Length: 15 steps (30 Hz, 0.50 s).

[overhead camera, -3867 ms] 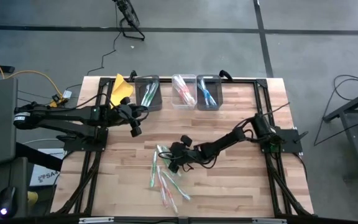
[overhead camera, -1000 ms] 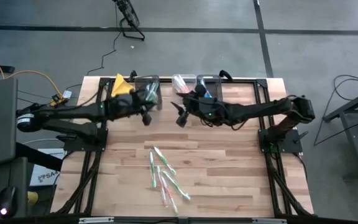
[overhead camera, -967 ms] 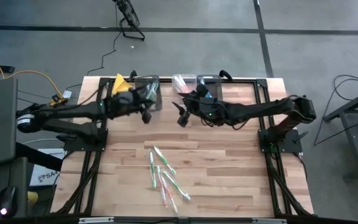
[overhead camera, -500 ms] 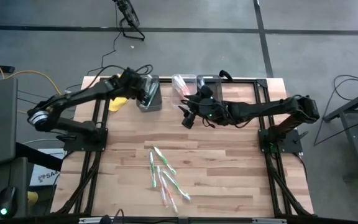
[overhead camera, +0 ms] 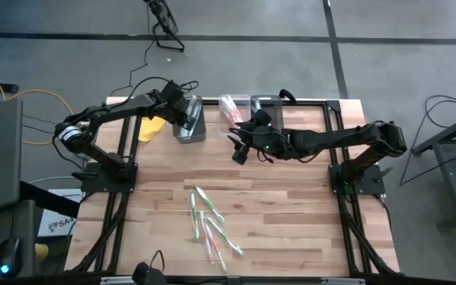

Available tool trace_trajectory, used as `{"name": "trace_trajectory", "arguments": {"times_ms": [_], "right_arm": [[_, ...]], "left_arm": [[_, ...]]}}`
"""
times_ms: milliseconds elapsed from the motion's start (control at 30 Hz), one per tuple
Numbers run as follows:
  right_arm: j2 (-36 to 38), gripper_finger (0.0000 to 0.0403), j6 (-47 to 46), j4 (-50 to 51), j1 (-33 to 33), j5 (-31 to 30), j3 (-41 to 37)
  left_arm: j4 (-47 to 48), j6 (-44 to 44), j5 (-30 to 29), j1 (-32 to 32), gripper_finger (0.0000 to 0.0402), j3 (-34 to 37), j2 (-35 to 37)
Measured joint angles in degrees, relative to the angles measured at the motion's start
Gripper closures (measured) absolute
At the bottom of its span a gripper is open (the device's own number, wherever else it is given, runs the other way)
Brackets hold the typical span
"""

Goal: Pick & Place Toothbrushes
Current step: Put the green toothbrush into the left black bin

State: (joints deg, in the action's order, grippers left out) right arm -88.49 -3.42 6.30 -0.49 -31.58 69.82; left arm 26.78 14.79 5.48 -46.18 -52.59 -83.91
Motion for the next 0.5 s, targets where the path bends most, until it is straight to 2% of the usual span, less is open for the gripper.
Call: {"name": "trace_trajectory", "arguments": {"times_ms": [267, 500], "right_arm": [[0.0, 0.0172, 0.0, 0.7, 0.0, -0.5, 0.0], [0.0, 0.0172, -1.5, 2.1, 0.0, -0.5, 0.0]], "left_arm": [[0.7, -2.1, 1.8, 0.1, 0.0301, 0.0, 0.7], [2.0, -4.5, 1.7, 0.1, 0.0292, 0.0, 5.5]]}}
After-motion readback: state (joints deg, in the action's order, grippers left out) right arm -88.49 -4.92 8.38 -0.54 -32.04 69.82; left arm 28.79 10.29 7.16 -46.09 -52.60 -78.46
